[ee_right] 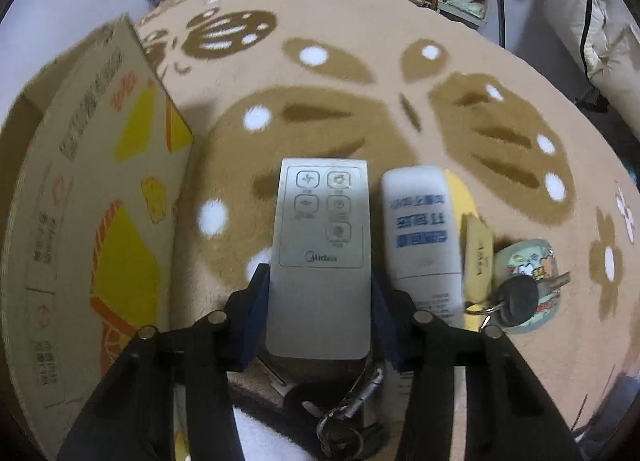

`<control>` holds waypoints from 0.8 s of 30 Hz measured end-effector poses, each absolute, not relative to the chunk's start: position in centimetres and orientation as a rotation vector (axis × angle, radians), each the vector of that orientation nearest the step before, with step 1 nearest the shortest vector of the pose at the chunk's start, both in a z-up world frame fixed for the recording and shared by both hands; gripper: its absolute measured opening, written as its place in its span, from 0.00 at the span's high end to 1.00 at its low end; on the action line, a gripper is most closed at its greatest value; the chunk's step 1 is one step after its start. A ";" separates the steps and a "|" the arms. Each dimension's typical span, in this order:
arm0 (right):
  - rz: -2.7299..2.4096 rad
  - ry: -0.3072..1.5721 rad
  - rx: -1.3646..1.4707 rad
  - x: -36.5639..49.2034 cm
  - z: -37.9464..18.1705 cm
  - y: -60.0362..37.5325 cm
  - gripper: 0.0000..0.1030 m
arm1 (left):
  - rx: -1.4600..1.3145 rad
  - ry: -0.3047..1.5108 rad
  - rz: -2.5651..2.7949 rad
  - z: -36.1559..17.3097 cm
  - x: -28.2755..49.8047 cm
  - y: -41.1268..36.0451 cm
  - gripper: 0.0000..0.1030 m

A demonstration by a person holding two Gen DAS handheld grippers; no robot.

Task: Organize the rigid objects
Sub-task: 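Carry the white remote into the cardboard box and release it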

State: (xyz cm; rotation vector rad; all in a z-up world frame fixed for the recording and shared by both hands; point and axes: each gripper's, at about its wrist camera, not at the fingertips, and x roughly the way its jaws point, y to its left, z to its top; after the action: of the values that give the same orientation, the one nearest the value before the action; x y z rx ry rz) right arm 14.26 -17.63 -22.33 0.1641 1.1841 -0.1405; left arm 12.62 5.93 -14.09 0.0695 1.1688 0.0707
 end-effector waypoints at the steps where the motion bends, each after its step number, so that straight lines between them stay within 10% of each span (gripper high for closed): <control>1: -0.133 1.186 0.196 14.3 -22.1 -18.1 0.50 | 0.069 1.169 0.070 -14.1 12.6 5.9 0.92; 24: -0.022 0.957 0.351 13.6 -11.4 -18.9 0.50 | 0.067 1.172 0.070 -14.2 12.7 6.2 0.92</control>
State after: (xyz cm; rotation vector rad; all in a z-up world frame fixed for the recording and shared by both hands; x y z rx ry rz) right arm 13.60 -18.87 -11.38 0.3509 0.9568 -0.0220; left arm 12.69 6.16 -14.20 0.0667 1.1720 0.0704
